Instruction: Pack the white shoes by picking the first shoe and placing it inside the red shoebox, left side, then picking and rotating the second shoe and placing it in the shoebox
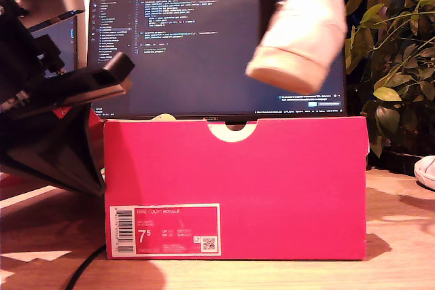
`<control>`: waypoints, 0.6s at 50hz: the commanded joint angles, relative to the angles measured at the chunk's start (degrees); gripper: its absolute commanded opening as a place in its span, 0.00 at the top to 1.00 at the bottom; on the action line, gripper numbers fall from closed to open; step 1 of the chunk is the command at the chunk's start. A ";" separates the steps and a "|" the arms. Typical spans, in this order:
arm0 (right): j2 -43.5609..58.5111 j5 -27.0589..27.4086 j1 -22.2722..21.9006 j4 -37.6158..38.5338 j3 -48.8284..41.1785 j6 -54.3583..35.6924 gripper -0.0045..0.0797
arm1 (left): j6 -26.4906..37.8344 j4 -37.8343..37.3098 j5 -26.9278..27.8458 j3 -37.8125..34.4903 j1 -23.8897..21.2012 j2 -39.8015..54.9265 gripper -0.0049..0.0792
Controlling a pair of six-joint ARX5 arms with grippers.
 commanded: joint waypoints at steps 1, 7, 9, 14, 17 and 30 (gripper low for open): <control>2.03 -1.14 0.70 1.92 1.25 0.85 0.96 | 0.31 0.37 -0.22 -0.13 0.00 0.50 0.96; 3.78 -2.27 1.55 3.45 1.25 1.18 0.96 | 0.31 0.39 -0.22 -0.13 0.00 0.50 0.96; 4.13 -2.27 1.86 3.87 1.25 1.53 0.96 | 0.28 0.42 -0.22 -0.13 0.00 0.50 0.96; 5.14 -2.75 2.51 5.16 1.25 2.34 0.96 | 0.28 0.39 -0.31 -0.13 0.00 0.50 0.96; 5.79 -3.23 2.71 5.99 1.25 2.58 0.96 | 0.31 0.42 -0.33 -0.13 0.00 0.50 0.96; 8.81 -4.63 4.20 9.60 1.25 3.85 0.96 | 0.28 0.44 -0.35 -0.13 0.00 0.50 0.96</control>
